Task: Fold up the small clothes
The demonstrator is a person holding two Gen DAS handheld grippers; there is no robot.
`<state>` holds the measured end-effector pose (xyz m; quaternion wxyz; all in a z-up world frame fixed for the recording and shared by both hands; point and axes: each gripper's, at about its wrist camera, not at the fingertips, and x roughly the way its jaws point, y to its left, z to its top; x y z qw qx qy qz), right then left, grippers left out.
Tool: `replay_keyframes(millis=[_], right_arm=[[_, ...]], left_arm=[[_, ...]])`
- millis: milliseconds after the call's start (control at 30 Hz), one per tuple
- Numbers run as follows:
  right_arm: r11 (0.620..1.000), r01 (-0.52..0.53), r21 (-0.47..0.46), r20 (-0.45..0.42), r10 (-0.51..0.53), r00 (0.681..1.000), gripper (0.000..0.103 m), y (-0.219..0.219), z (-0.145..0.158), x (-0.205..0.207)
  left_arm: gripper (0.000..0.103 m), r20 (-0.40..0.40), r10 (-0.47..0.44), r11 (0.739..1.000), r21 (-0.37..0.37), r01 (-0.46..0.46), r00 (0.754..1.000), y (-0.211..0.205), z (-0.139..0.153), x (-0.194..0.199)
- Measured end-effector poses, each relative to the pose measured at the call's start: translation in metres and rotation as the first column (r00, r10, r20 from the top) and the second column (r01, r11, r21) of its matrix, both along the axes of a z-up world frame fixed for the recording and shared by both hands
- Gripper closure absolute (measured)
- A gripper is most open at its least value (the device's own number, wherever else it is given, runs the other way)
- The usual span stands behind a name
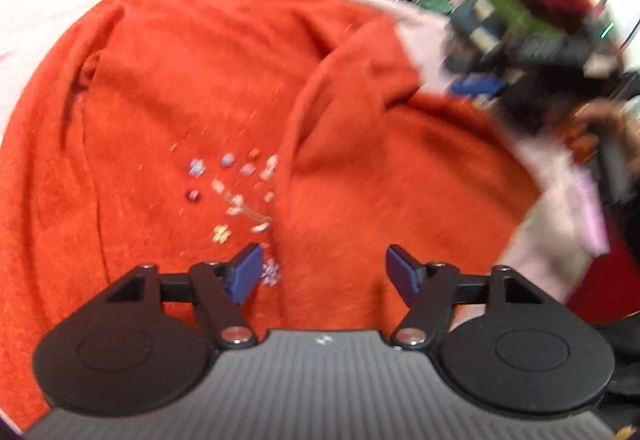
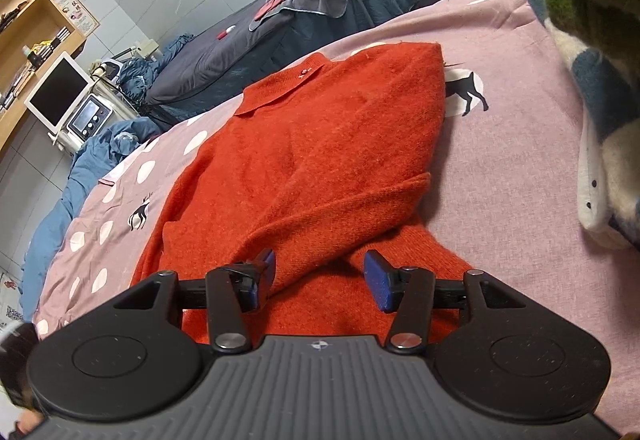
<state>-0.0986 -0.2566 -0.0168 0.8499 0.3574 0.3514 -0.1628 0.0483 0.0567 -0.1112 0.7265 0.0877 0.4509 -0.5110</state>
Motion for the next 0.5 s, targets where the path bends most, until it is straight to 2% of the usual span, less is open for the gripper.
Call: replay_keyframes(millis=[67, 100, 200, 233, 300, 367, 433, 467, 500], right_arm=[[1.0, -0.009, -0.012, 0.002, 0.009, 1.0, 0.019, 0.001, 0.002, 0.002], [1.0, -0.012, -0.025, 0.001, 0.012, 1.0, 0.019, 0.0, 0.004, 0.002], [0.996, 0.001, -0.087, -0.005, -0.002, 1.0, 0.019, -0.005, 0.007, 0.006], [0.992, 0.022, -0.121, -0.01, -0.023, 1.0, 0.018, -0.009, 0.008, 0.008], [0.975, 0.067, -0.213, -0.021, -0.073, 0.997, 0.016, -0.016, 0.01, 0.012], [0.947, 0.091, -0.309, -0.029, -0.105, 0.994, 0.013, -0.023, 0.012, 0.02], [0.921, 0.108, -0.374, -0.026, -0.127, 0.992, 0.011, -0.03, 0.011, 0.027], [0.912, 0.111, -0.394, -0.023, -0.13, 0.991, 0.008, -0.034, 0.009, 0.032], [0.902, 0.107, -0.417, -0.023, -0.128, 0.992, 0.007, -0.038, 0.007, 0.037]], left_arm=[[0.045, 0.027, 0.043, 0.999, -0.002, -0.043, 0.999, 0.0, -0.005, -0.003], [0.05, 0.025, 0.052, 0.999, -0.012, -0.052, 0.998, 0.002, -0.005, -0.005], [0.091, -0.014, 0.029, 0.999, -0.028, -0.029, 0.999, 0.002, -0.004, -0.011], [0.095, -0.031, 0.013, 0.999, -0.038, -0.014, 0.999, -0.006, -0.006, -0.02], [0.096, -0.035, -0.033, 0.996, -0.084, 0.03, 0.999, -0.01, -0.004, -0.024], [0.096, 0.035, -0.009, 0.993, -0.119, 0.013, 0.999, -0.013, 0.003, -0.023], [0.096, 0.124, 0.068, 0.982, -0.183, -0.044, 0.99, -0.006, 0.022, -0.01], [0.096, 0.168, 0.124, 0.974, -0.208, -0.088, 0.978, -0.002, 0.033, 0.002], [0.096, 0.229, 0.193, 0.964, -0.224, -0.141, 0.954, 0.004, 0.046, 0.014]])
